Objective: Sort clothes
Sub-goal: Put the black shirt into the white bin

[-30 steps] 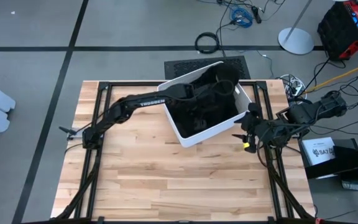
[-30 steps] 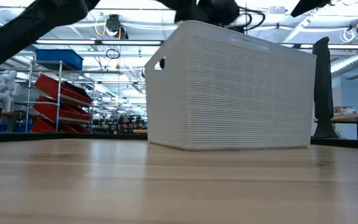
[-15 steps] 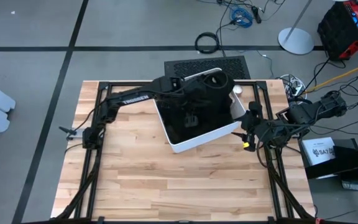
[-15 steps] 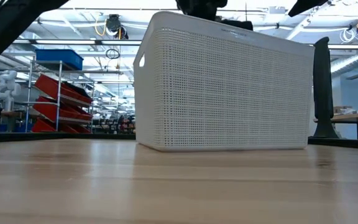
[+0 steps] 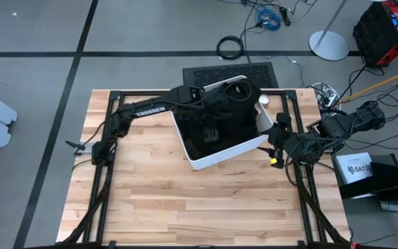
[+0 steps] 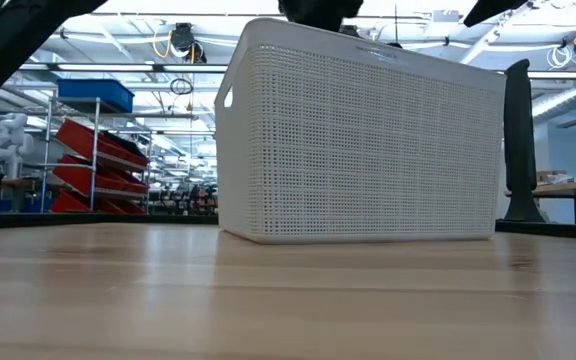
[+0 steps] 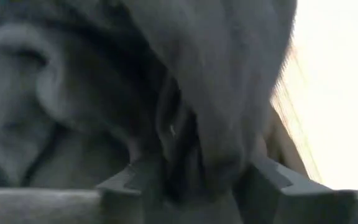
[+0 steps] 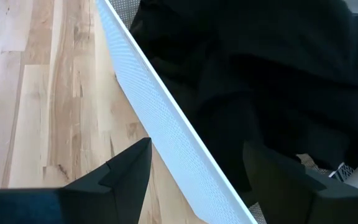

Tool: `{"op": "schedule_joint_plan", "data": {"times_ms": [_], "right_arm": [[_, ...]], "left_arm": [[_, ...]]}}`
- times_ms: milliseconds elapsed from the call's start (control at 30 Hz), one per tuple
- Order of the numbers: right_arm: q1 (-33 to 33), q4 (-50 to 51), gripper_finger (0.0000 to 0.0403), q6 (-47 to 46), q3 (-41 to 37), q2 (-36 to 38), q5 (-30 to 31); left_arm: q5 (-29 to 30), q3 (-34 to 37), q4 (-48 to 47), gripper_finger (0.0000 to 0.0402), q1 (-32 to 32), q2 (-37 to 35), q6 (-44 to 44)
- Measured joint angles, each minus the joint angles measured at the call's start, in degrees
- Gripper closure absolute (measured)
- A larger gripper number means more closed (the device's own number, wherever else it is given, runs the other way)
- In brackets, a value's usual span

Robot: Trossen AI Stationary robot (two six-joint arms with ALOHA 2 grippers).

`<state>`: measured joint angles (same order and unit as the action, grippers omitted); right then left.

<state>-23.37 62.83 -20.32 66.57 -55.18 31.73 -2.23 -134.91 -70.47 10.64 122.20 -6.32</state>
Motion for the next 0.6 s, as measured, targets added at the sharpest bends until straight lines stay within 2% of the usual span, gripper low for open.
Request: {"op": "schedule_joint_plan", "data": {"times_ms": [100,267,333,433,533,600], "right_arm": [[0.0,0.0,0.0161,0.0,0.0,0.0,0.0],[0.0,0.1,0.0161,0.0,0.0,0.0,0.0],[0.0,0.1,0.0161,0.0,0.0,0.0,0.0],[0.0,0.0,0.0161,0.5,0.0,0.0,0.0],[0.0,0.0,0.0161,1.1,0.0,0.0,0.0],[0.0,0.0,0.0161,1.1,0.0,0.0,0.0]], "left_arm": [[0.0,0.0,-3.8,0.0218,-0.5,-1.9,0.0],[-0.3,0.0,-6.2,0.0209,-1.0,-6.2,-0.7],[-0.4,0.0,-1.7,0.0209,-1.1,-8.0,-1.5],[-0.1,-0.2,11.4,0.0208,-0.1,-8.9,-0.7],[0.0,-0.2,24.9,0.0208,1.7,-7.3,1.6],[-0.6,-0.2,30.3,0.0208,3.0,-5.2,3.0]]}}
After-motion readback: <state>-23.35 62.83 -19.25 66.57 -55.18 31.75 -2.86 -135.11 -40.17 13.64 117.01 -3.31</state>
